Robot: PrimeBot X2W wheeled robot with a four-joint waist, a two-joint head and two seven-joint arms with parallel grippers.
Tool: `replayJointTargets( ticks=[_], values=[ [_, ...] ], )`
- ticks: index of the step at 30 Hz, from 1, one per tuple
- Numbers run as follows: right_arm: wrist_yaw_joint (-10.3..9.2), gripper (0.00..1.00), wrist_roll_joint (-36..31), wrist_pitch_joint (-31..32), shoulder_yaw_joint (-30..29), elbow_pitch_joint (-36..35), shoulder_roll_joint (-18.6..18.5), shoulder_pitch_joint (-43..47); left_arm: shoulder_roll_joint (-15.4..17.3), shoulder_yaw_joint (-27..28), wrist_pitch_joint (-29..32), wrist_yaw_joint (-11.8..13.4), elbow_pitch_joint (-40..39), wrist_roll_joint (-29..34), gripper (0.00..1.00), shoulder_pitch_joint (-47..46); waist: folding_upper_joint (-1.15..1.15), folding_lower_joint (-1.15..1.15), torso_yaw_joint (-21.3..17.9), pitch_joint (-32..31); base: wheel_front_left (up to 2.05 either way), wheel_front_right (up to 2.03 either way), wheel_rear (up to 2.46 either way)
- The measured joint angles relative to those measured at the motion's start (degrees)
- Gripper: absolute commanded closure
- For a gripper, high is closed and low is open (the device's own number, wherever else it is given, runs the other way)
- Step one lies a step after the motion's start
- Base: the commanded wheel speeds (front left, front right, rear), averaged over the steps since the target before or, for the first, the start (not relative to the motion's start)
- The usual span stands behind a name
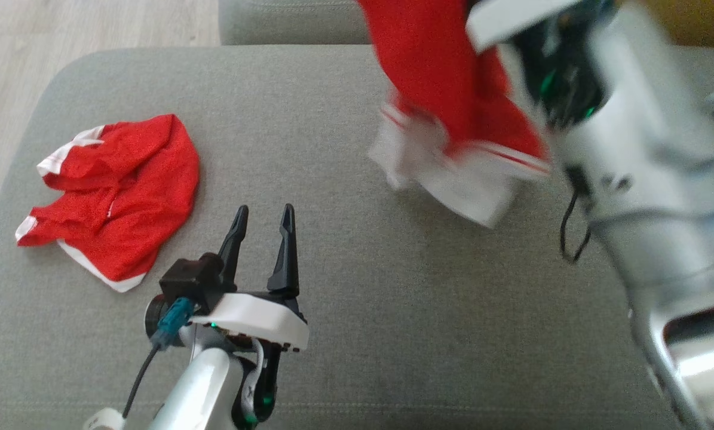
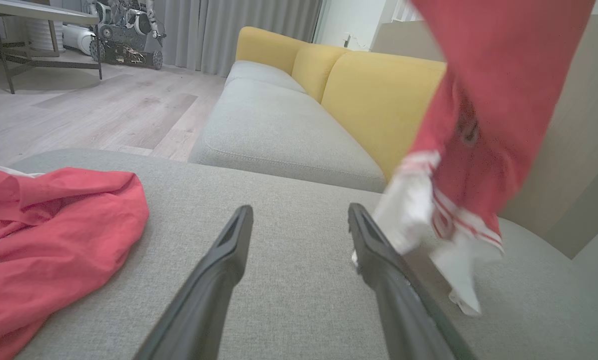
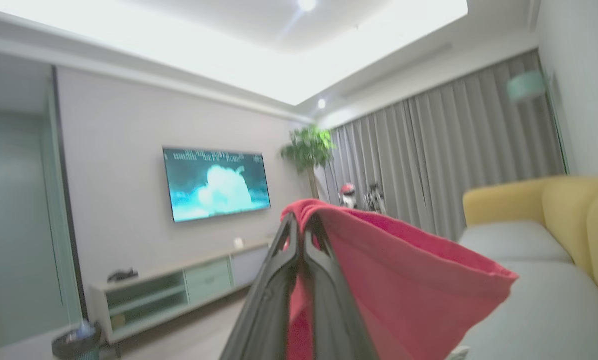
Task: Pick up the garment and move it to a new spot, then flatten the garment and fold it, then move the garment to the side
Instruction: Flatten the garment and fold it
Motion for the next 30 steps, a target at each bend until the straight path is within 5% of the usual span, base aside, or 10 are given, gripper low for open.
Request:
replayJointTargets(
  ticks=[8,17,18,19,23,30],
  values=[
    [0.00,1.00,5.6,-3.1,-7.7,4.4,-4.1,-4.5,0.0,1.4,0.0,0.3,-0.6,0.0,0.00,1.1,0.00,0.00,-2.2,-0.2,0.00,0.00,0.00],
    [0.00,1.00,5.6,3.1,-12.9,23.8,-17.2,16.4,0.0,0.9,0.0,0.2,-0.5,0.7,0.00,0.1,0.00,0.00,-4.5,3.1,0.00,0.00,0.00],
    [0.00,0.91,3.9,3.4,-12.5,27.1,-18.2,17.9,0.0,0.9,0.0,0.2,-0.4,1.0,0.00,-0.2,0.00,0.00,-4.8,3.5,0.00,0.00,0.00],
    [0.00,0.00,1.5,3.0,-12.8,30.3,-18.9,18.8,0.0,1.1,0.0,0.2,-0.3,1.2,0.00,-0.5,0.00,0.00,-5.2,3.8,0.00,0.00,0.00],
    [0.00,0.00,-6.0,-0.8,-16.1,43.4,-21.5,17.5,0.0,1.3,0.0,0.0,0.3,1.9,0.00,-1.7,0.00,0.00,-6.8,4.5,0.00,0.00,0.00],
    [0.00,0.00,-9.1,-9.0,-16.6,43.0,-16.9,11.6,0.0,2.0,0.0,-0.1,0.5,2.1,0.00,-1.8,0.00,0.00,-9.2,3.9,0.00,0.00,0.00]
  ],
)
